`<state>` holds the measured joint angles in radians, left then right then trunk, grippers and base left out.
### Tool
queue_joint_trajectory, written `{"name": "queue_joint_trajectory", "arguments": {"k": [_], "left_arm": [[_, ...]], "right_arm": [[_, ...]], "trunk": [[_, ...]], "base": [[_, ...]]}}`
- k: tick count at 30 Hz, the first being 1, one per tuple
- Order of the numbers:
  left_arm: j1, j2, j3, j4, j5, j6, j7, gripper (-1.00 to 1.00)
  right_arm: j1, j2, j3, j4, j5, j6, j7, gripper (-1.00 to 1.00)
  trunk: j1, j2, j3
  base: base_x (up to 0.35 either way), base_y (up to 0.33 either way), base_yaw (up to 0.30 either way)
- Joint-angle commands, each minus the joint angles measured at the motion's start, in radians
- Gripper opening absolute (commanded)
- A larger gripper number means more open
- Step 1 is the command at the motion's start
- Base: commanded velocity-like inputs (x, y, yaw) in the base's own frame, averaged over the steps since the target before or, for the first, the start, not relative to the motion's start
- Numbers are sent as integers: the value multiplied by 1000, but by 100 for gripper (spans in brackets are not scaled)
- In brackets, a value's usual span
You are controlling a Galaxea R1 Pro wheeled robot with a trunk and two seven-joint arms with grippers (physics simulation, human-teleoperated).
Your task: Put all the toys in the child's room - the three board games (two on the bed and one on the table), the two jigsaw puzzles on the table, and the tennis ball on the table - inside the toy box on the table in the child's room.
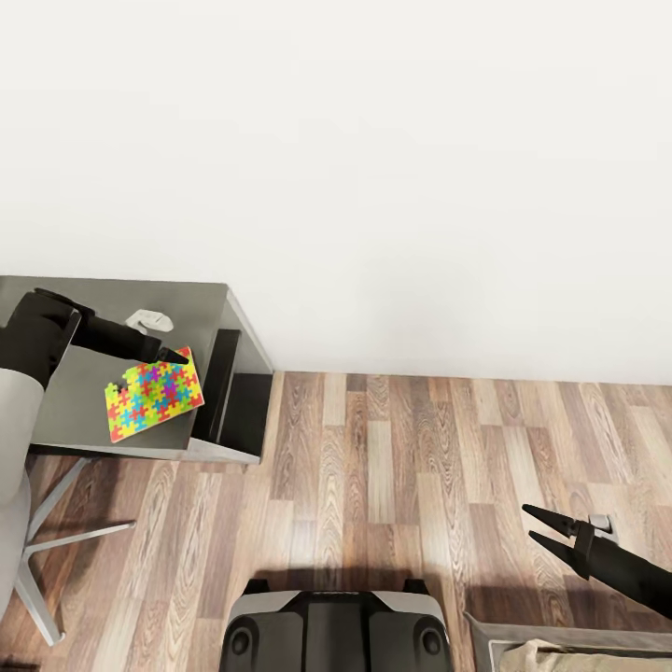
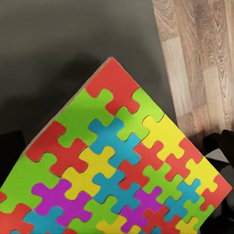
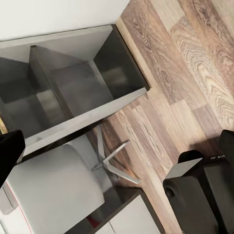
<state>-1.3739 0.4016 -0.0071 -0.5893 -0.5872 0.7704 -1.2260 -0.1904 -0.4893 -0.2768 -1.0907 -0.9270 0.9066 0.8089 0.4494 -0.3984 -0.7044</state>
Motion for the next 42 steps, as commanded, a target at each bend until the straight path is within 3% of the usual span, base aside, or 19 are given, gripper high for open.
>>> {"name": "queue_joint_trajectory", "arguments": {"k": [1, 42], "left_arm": [[-1, 0, -1, -1, -6, 9, -8, 100], [-1, 0, -1, -1, -6, 10, -9, 100]], "right_arm": [[0, 0, -1, 0, 0, 5, 3, 100], [0, -1, -1, 0, 0, 5, 3, 100]], "trunk": [[1, -2, -1], [1, -2, -1]], "base": [[-2, 2, 0], [0, 24, 0]]}}
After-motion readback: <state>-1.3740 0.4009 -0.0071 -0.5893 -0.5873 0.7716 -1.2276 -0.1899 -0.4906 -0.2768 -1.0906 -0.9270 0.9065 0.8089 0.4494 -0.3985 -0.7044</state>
